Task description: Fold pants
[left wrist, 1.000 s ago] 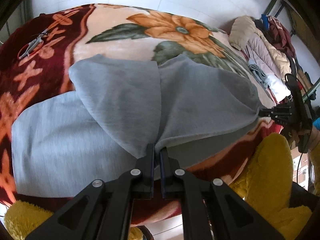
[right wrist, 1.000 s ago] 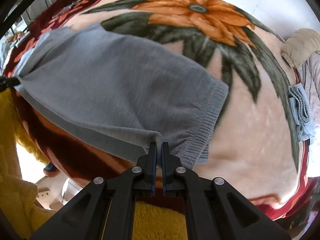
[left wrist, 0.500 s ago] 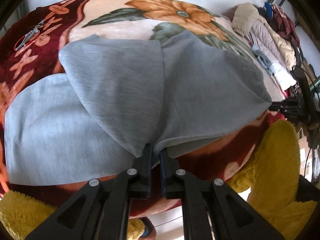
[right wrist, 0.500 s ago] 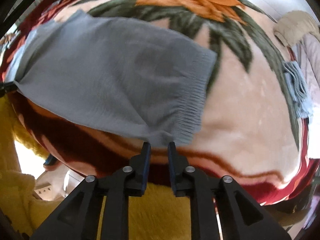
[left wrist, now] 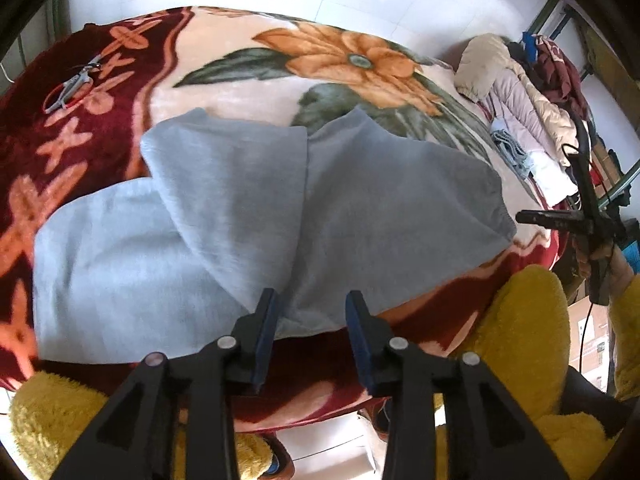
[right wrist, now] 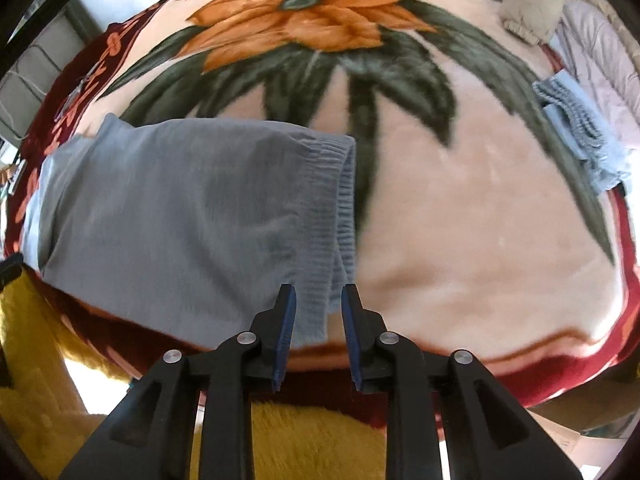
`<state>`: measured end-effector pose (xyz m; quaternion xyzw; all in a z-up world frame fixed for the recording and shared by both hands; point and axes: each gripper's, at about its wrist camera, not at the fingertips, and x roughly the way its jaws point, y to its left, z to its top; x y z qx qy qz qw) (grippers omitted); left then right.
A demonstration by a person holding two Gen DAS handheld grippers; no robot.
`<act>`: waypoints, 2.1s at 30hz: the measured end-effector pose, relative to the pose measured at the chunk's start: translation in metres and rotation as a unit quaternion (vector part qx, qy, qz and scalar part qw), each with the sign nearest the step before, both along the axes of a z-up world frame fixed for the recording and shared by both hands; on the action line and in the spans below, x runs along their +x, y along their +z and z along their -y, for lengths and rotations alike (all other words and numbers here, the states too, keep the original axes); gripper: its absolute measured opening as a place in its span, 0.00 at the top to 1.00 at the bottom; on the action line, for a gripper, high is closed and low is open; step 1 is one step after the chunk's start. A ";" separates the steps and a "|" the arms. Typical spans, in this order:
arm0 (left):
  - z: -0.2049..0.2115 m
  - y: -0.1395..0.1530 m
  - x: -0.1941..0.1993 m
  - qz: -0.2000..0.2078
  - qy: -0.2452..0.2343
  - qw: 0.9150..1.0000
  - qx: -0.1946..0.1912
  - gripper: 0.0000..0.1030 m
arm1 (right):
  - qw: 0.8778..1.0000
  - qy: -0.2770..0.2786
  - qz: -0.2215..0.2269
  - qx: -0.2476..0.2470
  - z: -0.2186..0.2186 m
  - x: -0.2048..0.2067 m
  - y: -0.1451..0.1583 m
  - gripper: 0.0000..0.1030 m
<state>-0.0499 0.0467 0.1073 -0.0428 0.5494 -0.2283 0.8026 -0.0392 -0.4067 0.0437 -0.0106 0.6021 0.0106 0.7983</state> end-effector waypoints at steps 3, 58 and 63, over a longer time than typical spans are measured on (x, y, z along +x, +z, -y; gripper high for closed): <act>-0.002 0.001 0.002 -0.003 0.003 1.000 0.000 0.65 | 1.000 0.003 -0.013 0.000 -0.002 0.012 -0.013 0.77; 0.067 -0.033 0.128 -0.014 0.070 0.995 0.067 0.36 | 0.998 0.031 -0.020 -0.057 -0.149 -0.001 -0.065 0.69; 0.083 -0.042 0.139 -0.004 0.068 0.994 0.088 0.36 | 0.999 0.022 -0.018 -0.037 -0.145 -0.002 -0.067 0.68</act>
